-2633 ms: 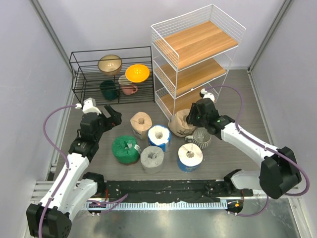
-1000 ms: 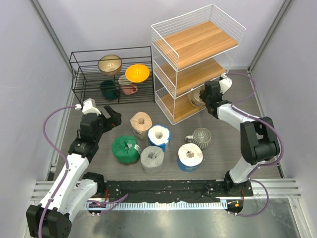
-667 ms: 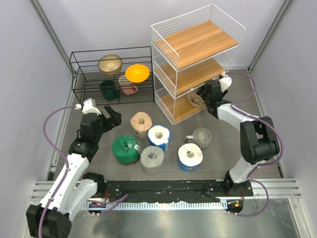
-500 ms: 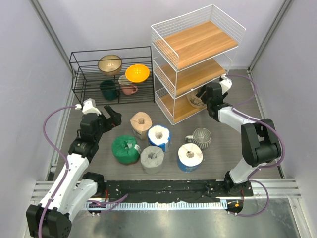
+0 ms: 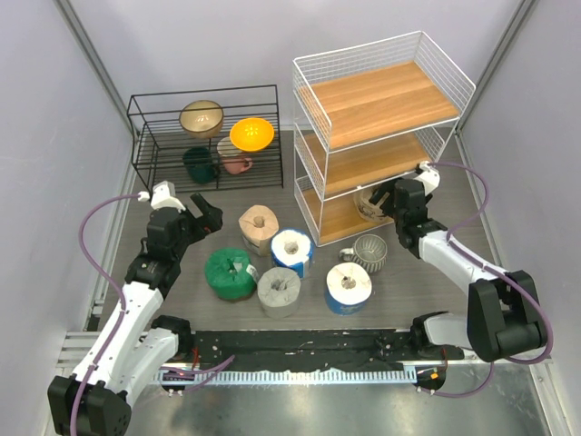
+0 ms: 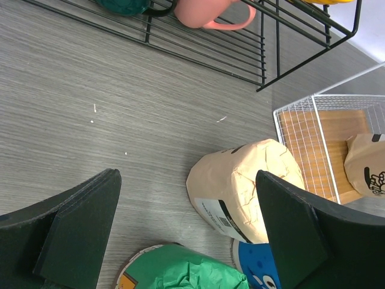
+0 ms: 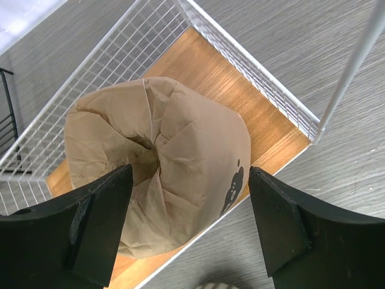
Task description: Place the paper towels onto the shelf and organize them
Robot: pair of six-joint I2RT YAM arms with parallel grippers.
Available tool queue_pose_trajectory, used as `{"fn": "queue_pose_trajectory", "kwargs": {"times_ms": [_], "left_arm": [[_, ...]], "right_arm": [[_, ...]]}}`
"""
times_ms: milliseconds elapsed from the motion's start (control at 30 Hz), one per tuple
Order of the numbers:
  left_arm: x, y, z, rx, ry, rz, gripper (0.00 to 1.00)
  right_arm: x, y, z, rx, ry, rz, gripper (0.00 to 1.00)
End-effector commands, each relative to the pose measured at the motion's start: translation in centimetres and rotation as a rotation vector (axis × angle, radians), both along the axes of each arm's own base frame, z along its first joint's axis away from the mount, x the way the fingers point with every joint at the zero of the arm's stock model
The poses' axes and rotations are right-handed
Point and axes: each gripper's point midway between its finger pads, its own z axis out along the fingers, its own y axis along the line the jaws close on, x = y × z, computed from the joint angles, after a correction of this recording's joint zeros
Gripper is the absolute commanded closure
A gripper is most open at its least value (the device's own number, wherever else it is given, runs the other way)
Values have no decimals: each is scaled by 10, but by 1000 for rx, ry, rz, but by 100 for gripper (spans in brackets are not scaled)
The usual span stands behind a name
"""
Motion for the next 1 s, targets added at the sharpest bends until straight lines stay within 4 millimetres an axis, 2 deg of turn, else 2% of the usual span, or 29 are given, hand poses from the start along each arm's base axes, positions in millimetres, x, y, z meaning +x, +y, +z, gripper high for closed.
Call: {"fn": "queue_pose_trajectory", "kwargs": {"times_ms": [0, 200, 367, 700, 967], "left_arm": [[0, -4, 11, -16, -29, -14, 0], [-1, -3, 8, -14, -23, -12, 0], [0, -4, 5, -16, -20, -14, 0], [2, -6, 2, -20, -18, -22, 0], [3, -7, -1, -22, -11, -26, 0]], "right_arm": [[27, 6, 108, 83, -353, -1, 16], [30, 10, 85, 76, -315, 31, 15], [24, 18, 64, 82, -331, 91, 12], [13, 24, 49, 139, -412, 154, 8], [7, 18, 33, 203, -432, 143, 7]]}}
